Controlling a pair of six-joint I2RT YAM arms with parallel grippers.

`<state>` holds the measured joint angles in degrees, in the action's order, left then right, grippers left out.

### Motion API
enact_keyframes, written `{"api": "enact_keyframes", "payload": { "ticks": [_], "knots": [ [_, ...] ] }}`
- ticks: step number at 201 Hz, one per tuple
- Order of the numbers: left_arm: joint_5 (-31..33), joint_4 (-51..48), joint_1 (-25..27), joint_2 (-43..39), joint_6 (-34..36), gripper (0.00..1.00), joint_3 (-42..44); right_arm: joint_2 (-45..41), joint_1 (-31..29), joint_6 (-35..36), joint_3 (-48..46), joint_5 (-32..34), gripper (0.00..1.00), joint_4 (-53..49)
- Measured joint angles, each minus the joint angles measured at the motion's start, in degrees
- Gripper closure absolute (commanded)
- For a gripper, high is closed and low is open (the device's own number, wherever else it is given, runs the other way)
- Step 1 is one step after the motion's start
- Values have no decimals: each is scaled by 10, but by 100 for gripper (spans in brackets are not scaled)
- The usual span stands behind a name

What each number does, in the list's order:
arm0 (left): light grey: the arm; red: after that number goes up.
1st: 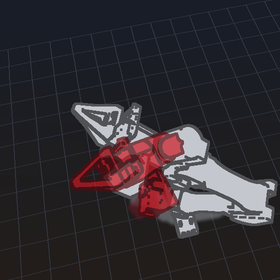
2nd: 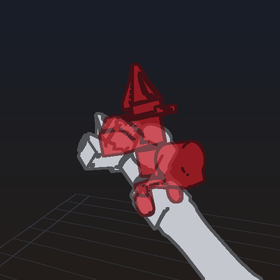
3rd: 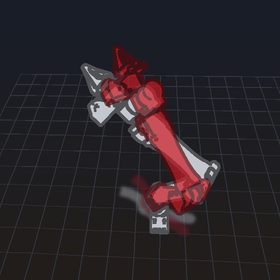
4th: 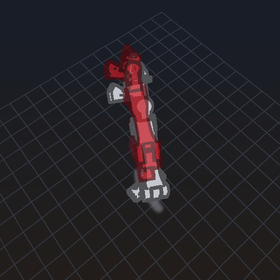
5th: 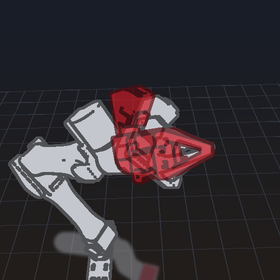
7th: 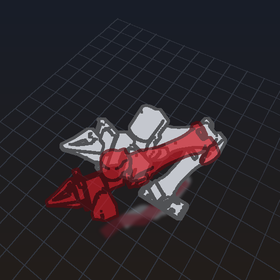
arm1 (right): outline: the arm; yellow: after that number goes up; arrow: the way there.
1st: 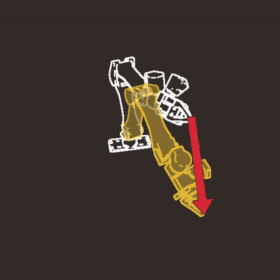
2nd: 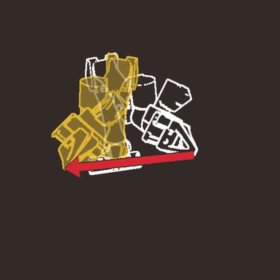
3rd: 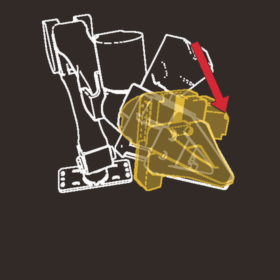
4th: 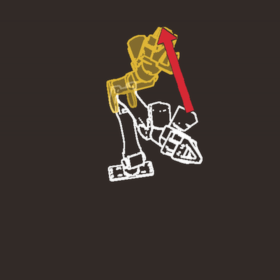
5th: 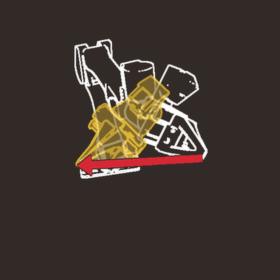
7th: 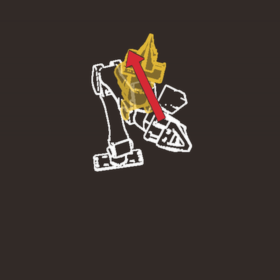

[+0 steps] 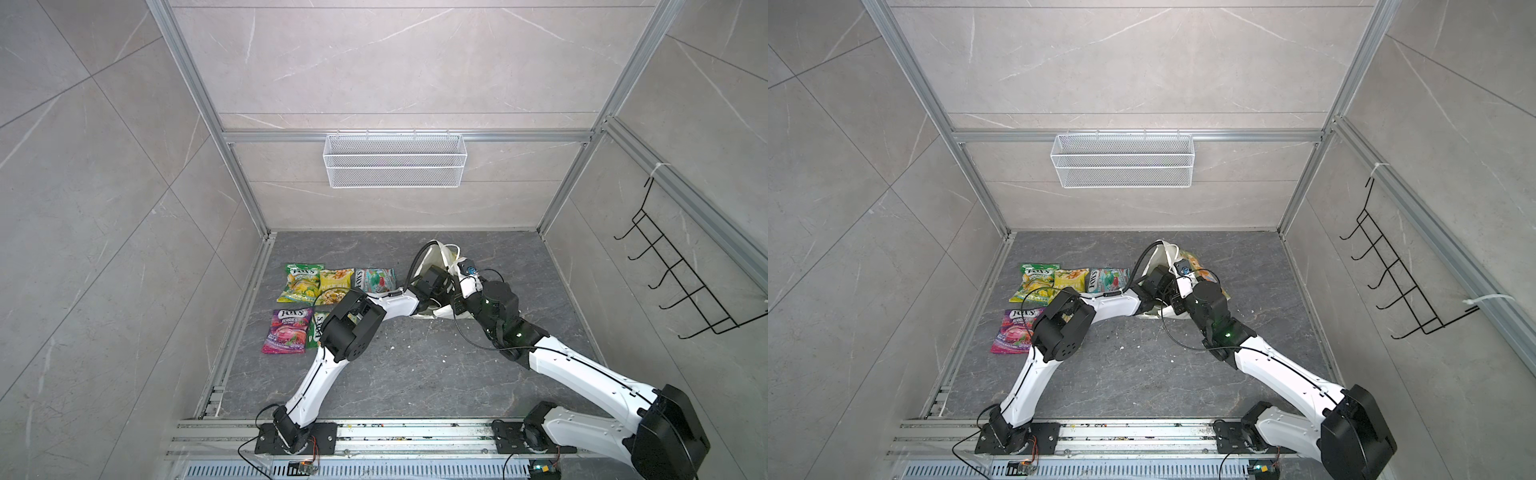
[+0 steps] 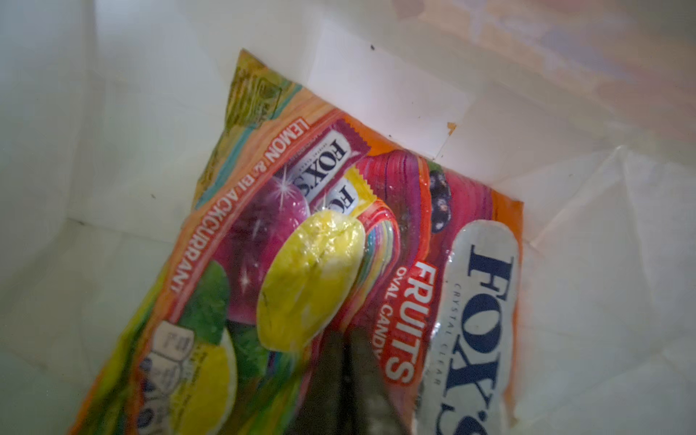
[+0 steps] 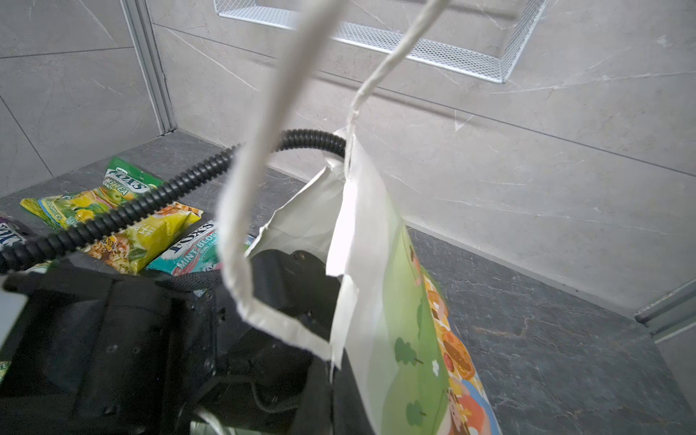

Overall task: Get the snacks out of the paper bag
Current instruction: 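Lower the left gripper into the bag toward the pink Fox's Fruits packet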

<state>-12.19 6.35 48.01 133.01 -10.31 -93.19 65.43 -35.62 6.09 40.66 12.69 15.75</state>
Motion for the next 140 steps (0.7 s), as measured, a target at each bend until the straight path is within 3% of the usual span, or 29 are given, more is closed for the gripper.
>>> {"api": "enact_keyframes", "payload": {
  "ticks": [140],
  "knots": [
    [20, 14, -5, -193, -1, 100, 128, -7, -5, 17, -3, 57, 100, 24]
  ]
}}
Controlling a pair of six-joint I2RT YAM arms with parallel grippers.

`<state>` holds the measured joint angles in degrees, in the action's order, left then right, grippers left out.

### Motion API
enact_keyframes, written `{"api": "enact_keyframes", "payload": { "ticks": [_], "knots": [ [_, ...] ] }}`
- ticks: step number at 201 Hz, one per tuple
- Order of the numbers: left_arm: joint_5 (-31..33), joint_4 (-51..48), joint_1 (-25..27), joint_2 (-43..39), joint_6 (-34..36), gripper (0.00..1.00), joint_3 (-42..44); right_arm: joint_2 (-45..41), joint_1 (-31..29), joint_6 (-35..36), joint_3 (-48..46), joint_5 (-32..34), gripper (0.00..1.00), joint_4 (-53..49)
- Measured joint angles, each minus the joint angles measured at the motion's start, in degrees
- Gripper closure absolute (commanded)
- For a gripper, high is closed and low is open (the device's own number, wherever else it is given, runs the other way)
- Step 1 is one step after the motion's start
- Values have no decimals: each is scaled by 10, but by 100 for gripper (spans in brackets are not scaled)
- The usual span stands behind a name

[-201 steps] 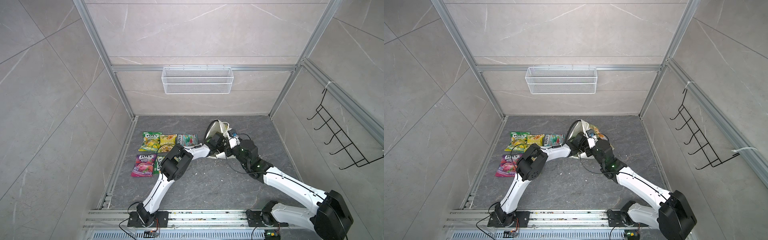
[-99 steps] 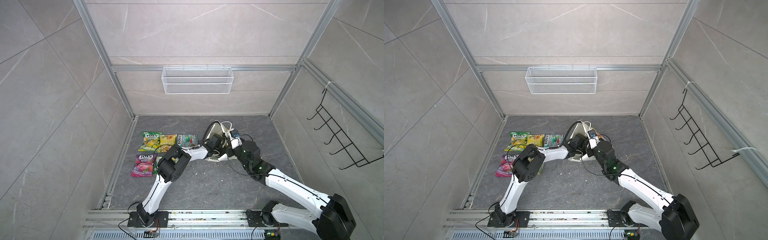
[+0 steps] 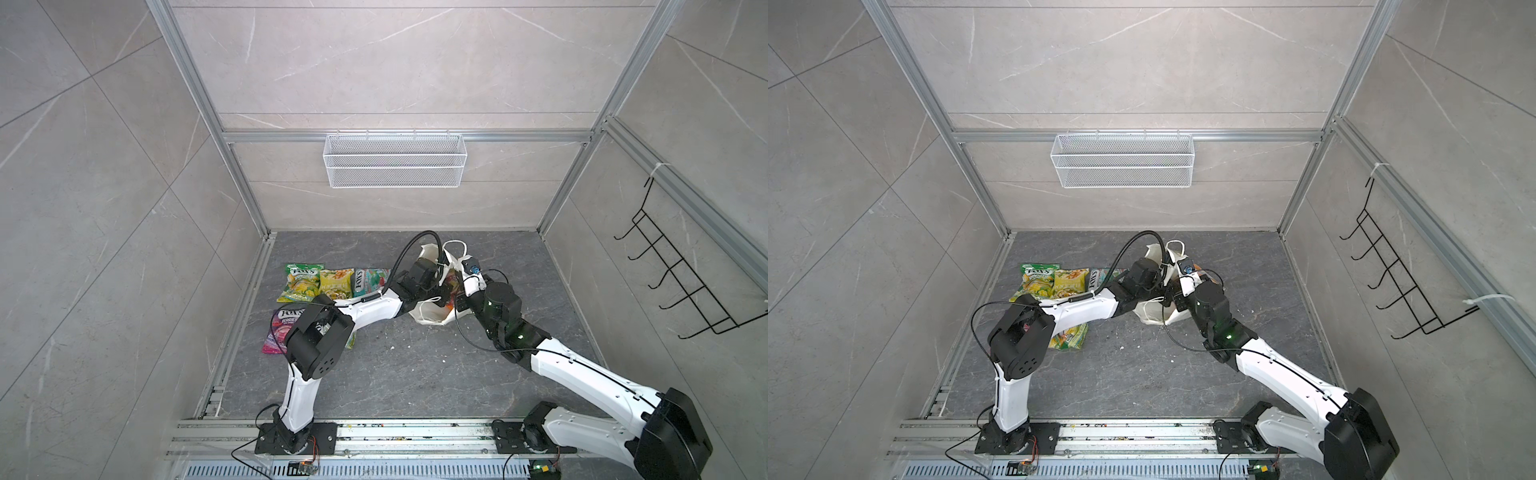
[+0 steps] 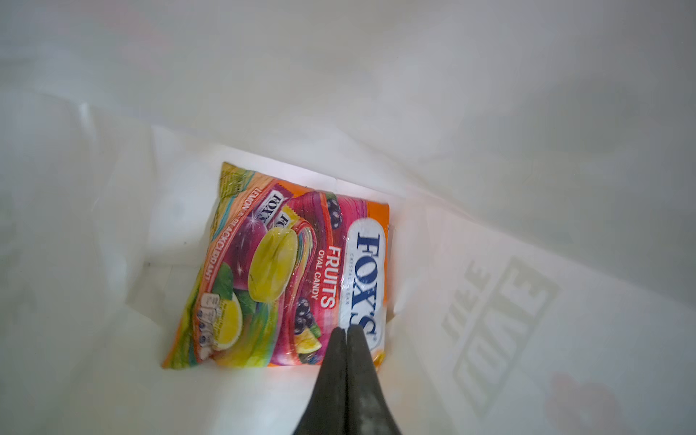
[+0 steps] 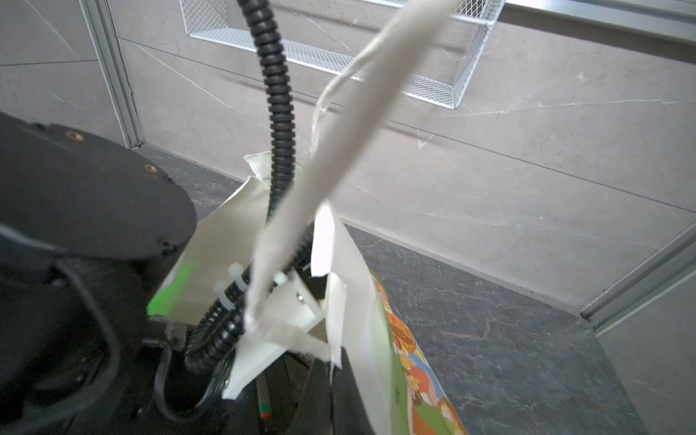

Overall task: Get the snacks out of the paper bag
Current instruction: 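Lower the left gripper into the bag toward the pink Fox's Fruits packet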

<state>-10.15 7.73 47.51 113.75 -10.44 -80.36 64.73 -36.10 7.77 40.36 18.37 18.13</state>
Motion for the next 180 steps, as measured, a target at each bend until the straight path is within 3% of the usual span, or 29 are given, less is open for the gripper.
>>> {"api": "enact_keyframes", "payload": {
  "ticks": [42, 66, 107, 126, 180],
  "knots": [
    [10, -4, -6, -26, 0, 100, 31, 12, 0, 9, 0, 13, 100, 13],
    [11, -4, -6, -30, 0, 75, 31, 17, 1, 10, 0, 18, 100, 18],
    [10, -7, -7, -24, 5, 45, 26, 25, 1, 19, 0, 18, 100, 23],
    [9, -8, -7, -5, 8, 36, 11, 25, 2, 24, 0, 18, 100, 24],
    [5, -22, -7, 61, 15, 34, -33, 35, 2, 23, 0, 12, 100, 24]
  ]
}}
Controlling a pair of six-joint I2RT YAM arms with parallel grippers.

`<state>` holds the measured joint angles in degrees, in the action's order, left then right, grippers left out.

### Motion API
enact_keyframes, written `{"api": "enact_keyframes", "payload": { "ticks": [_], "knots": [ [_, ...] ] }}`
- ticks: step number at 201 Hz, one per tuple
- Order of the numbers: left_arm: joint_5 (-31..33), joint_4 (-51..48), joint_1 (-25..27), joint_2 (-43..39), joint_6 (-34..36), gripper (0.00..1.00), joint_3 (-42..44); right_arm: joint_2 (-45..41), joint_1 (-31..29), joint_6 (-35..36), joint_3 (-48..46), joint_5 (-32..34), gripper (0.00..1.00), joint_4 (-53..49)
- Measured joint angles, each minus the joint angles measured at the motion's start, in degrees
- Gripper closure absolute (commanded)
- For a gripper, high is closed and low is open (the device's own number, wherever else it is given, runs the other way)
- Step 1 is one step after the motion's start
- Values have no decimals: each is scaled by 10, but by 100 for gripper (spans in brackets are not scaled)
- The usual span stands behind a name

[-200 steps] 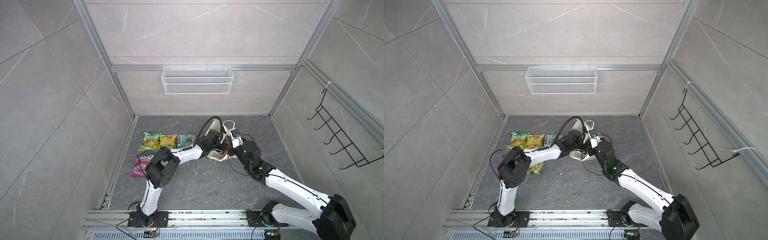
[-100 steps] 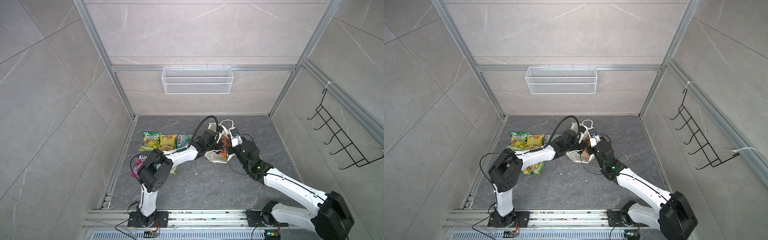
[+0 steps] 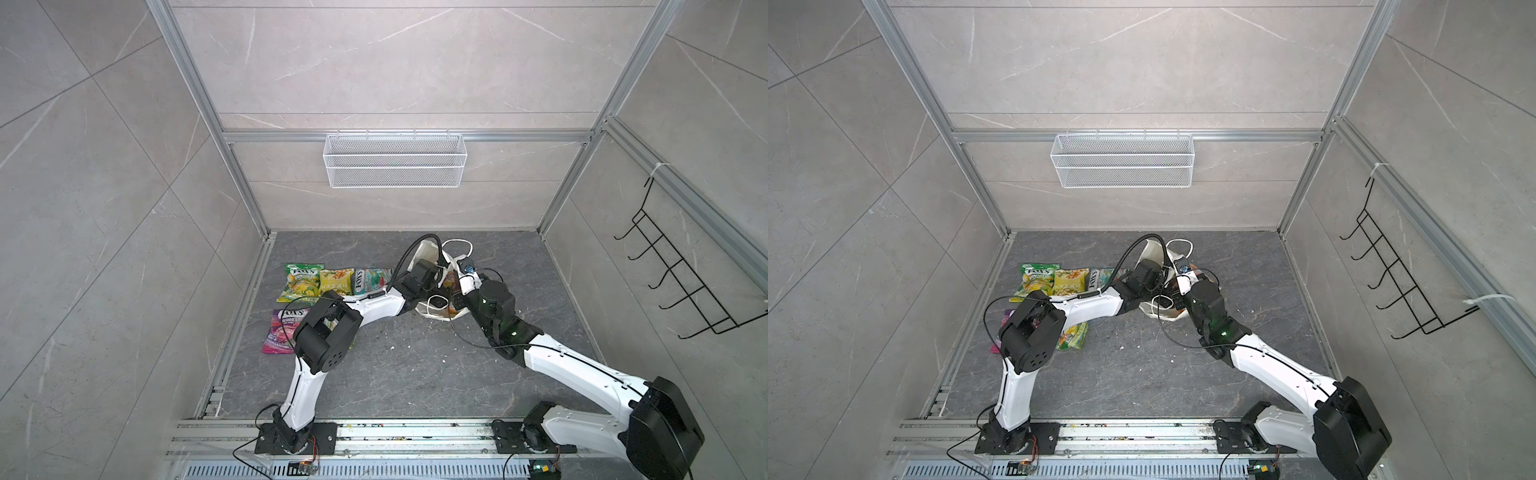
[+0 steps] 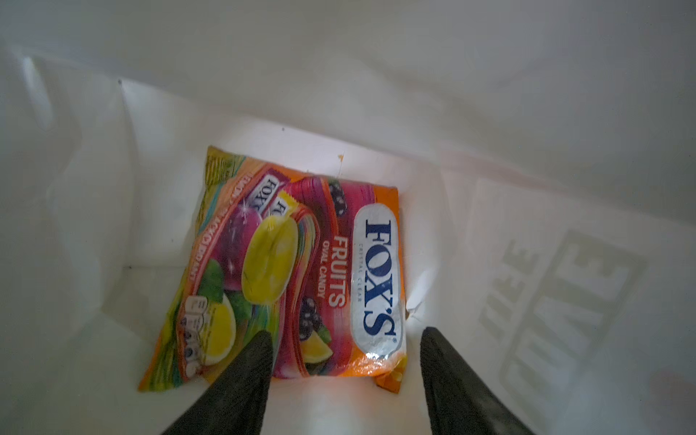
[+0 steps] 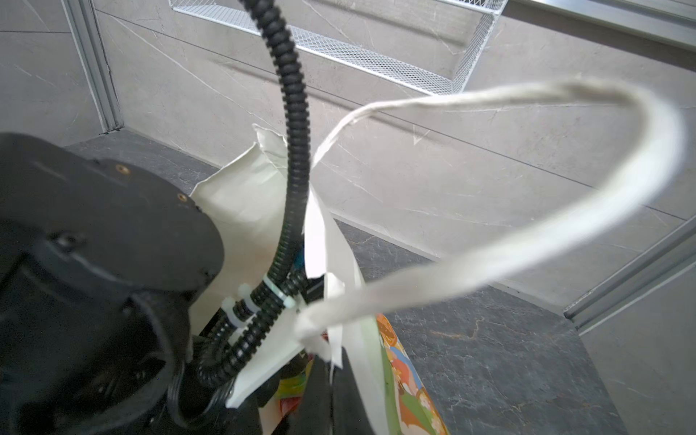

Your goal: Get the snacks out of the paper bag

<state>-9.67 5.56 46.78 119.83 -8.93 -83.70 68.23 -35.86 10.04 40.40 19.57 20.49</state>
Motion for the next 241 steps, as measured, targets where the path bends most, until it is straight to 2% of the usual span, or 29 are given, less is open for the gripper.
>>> {"api": "enact_keyframes", "payload": {
  "ticks": [16, 33, 70, 132, 182, 241],
  "knots": [
    [0, 7, 0, 6, 0, 27, 0, 0, 3, -5, 0, -2, 100, 0],
    [-4, 4, 0, 20, 1, 10, -8, 0, 8, -14, 4, -10, 100, -1],
    [-11, -30, 0, 79, -3, 2, -71, 0, 12, -24, 23, -34, 100, -19],
    [-10, -99, 1, 117, -30, 1, -143, 0, 14, -26, 26, -43, 100, -30],
    [-39, -105, 1, 166, -44, 3, -205, 12, 16, -29, 26, -46, 100, -28],
    [-113, -63, -3, 189, -67, 20, -217, 35, 16, -40, 8, -60, 100, 26]
  ]
}}
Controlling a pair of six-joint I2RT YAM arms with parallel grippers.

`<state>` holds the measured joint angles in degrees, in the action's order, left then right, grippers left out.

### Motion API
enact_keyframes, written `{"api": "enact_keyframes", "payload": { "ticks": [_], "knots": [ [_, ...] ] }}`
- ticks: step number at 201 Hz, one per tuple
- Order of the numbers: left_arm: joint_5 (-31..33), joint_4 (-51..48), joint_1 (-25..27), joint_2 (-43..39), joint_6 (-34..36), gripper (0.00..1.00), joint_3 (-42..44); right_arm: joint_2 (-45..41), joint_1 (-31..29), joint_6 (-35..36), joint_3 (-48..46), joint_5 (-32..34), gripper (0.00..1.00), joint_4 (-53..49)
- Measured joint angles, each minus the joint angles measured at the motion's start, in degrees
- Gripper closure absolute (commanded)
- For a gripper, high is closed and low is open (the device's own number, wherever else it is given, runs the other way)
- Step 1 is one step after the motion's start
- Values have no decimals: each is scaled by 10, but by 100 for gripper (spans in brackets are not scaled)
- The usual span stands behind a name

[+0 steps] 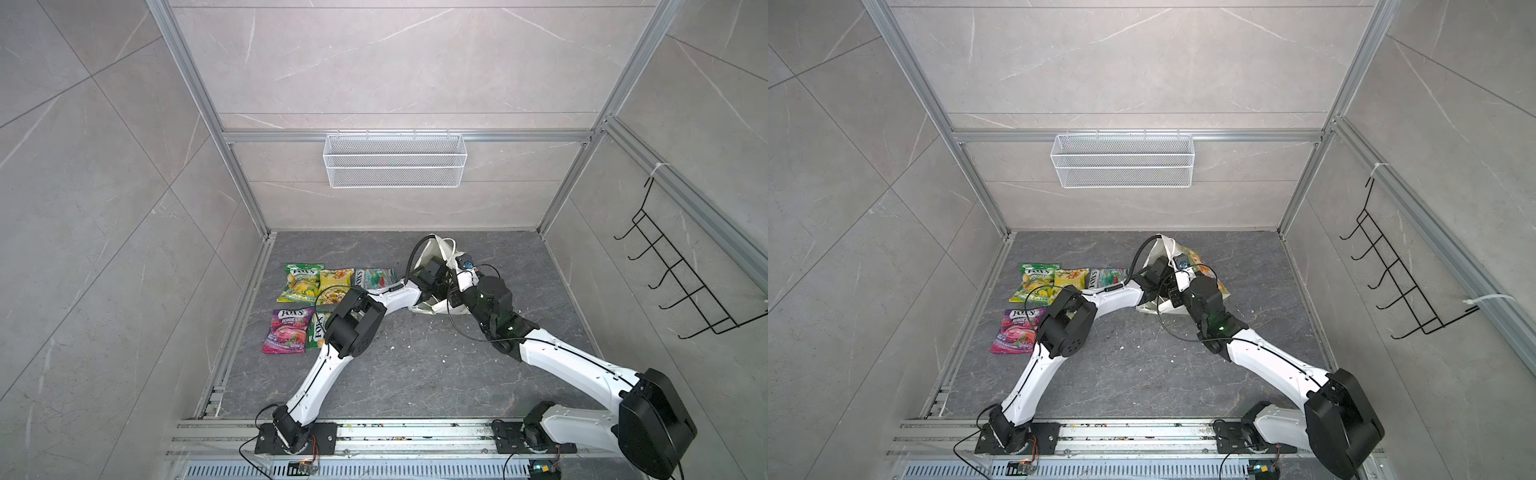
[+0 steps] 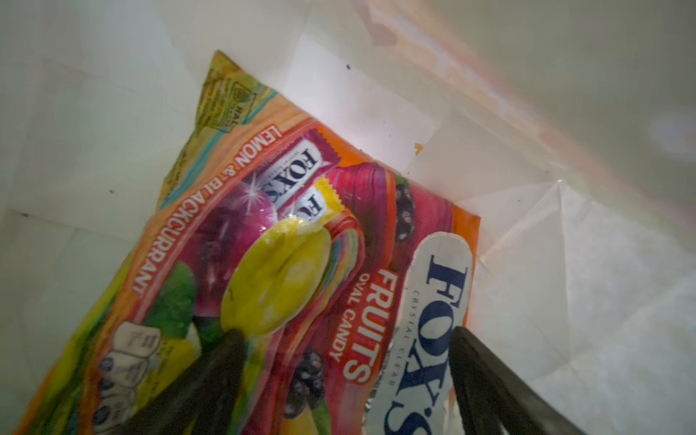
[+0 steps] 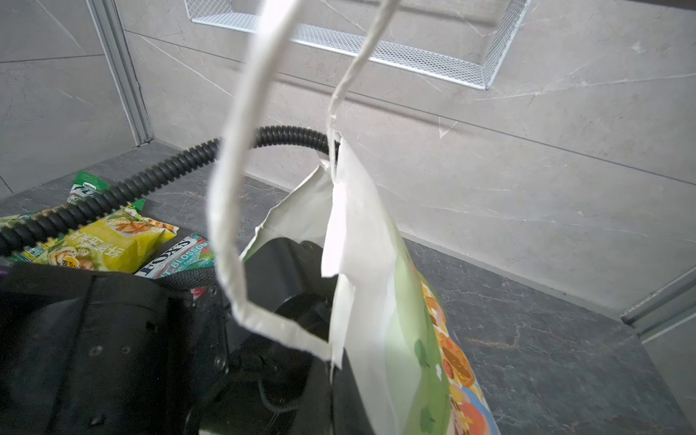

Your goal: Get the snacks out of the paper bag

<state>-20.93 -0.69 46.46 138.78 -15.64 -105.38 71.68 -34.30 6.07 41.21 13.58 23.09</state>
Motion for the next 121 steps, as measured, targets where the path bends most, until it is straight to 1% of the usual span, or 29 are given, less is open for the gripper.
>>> {"api": "enact_keyframes", "payload": {
  "ticks": [21, 38, 55, 59, 68, 75, 87, 97, 121],
  "knots": [
    [-48, 46, -2, 9, -24, 23, 9, 2, 0, -3, -15, -6, 100, 22],
    [-88, 87, -4, 13, -52, 36, 21, 2, 0, -5, -30, -14, 100, 40],
    [-121, 113, -5, 16, -71, 43, 30, 2, 1, -7, -42, -21, 100, 58],
    [-128, 117, -5, 17, -77, 46, 30, 2, 2, -8, -44, -21, 100, 62],
    [-143, 128, -5, 20, -89, 62, 30, 2, 5, -10, -48, -24, 100, 71],
    [-153, 135, -5, 22, -98, 70, 30, 2, 8, -12, -51, -26, 100, 75],
    [-169, 148, -5, 28, -112, 72, 30, 2, 12, -15, -53, -28, 100, 81],
    [-180, 164, -7, 32, -127, 79, 32, 1, 15, -16, -54, -30, 100, 82],
    [-197, 192, -10, 33, -148, 80, 46, -8, 23, -17, -58, -34, 100, 83]
  ]
}}
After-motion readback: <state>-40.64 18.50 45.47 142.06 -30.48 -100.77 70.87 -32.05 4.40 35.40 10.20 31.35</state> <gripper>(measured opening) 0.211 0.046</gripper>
